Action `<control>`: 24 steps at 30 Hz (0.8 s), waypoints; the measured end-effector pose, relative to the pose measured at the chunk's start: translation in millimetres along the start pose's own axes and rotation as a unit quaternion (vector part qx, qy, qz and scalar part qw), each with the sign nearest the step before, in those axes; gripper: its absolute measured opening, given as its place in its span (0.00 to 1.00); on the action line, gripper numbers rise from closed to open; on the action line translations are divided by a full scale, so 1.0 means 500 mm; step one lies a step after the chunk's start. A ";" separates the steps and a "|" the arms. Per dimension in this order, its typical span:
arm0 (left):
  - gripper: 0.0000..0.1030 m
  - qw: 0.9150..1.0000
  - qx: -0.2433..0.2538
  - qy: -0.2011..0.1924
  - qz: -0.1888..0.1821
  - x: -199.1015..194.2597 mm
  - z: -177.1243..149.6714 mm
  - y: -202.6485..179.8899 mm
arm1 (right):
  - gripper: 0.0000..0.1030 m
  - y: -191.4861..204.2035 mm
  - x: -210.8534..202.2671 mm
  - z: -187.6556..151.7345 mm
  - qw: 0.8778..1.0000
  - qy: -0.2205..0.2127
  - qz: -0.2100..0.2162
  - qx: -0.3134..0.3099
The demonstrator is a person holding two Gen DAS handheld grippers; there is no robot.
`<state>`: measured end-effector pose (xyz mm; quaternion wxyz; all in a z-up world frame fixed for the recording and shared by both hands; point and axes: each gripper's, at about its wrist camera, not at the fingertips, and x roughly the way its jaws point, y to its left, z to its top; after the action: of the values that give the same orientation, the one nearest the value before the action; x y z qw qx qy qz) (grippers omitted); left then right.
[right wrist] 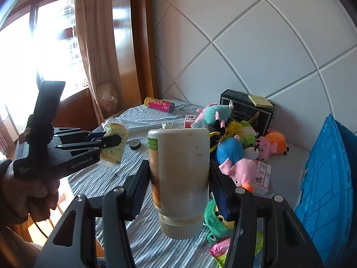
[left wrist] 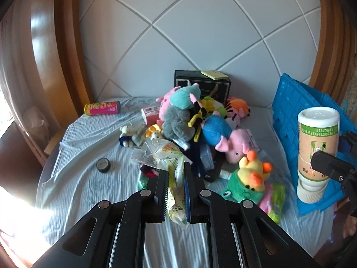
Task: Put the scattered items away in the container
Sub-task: 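Carry the snack packet and pill bottle over the blue crate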
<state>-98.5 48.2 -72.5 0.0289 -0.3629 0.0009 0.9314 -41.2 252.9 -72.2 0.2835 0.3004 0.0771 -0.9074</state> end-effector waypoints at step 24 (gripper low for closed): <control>0.11 0.990 0.096 -0.043 -0.099 0.015 0.141 -0.415 | 0.50 -0.350 -0.287 -0.073 0.982 -0.076 -0.126 0.116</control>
<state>-140.4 257.6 -21.4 0.1558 -0.3167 0.0535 0.9341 -26.5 476.0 -22.5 0.1346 0.2490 -0.0134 -0.9590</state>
